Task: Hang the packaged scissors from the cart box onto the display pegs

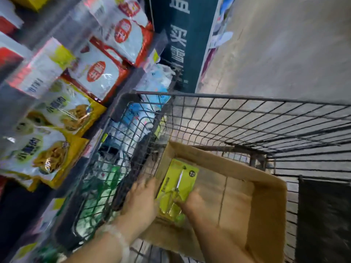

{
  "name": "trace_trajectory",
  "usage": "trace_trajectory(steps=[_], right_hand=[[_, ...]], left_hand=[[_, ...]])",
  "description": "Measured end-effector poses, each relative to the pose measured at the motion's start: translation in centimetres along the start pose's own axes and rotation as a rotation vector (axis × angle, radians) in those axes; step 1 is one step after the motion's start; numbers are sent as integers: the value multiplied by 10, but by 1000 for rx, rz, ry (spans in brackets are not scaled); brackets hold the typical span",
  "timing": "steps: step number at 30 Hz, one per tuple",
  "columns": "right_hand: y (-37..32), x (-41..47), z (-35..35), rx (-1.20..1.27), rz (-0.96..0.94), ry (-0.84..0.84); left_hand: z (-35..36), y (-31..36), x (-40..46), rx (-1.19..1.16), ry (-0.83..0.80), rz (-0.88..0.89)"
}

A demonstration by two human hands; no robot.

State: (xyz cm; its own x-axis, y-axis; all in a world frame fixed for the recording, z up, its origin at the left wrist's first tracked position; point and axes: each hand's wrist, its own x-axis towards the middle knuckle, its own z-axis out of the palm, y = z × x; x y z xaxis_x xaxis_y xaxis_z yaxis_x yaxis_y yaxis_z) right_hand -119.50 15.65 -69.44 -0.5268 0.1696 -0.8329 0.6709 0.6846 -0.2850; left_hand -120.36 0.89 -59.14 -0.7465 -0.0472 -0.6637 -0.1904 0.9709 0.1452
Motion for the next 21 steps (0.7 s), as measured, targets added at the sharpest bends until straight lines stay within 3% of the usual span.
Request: trace_trajectory(steps=[8, 12, 15, 17, 21], right_hand=[[20, 2, -13, 273, 77, 7], [26, -29, -49, 481, -3, -5], [18, -54, -77, 708, -128, -140], [3, -66, -91, 722, -215, -190], [-25, -74, -98, 755, -282, -216]], left_hand=[[-3, 14, -8, 7, -47, -20], [-18, 20, -16, -91, -11, 6], [-30, 32, -25, -350, -79, -3], [-38, 43, -30, -622, -155, -76], [-51, 43, -29, -911, -98, -214]])
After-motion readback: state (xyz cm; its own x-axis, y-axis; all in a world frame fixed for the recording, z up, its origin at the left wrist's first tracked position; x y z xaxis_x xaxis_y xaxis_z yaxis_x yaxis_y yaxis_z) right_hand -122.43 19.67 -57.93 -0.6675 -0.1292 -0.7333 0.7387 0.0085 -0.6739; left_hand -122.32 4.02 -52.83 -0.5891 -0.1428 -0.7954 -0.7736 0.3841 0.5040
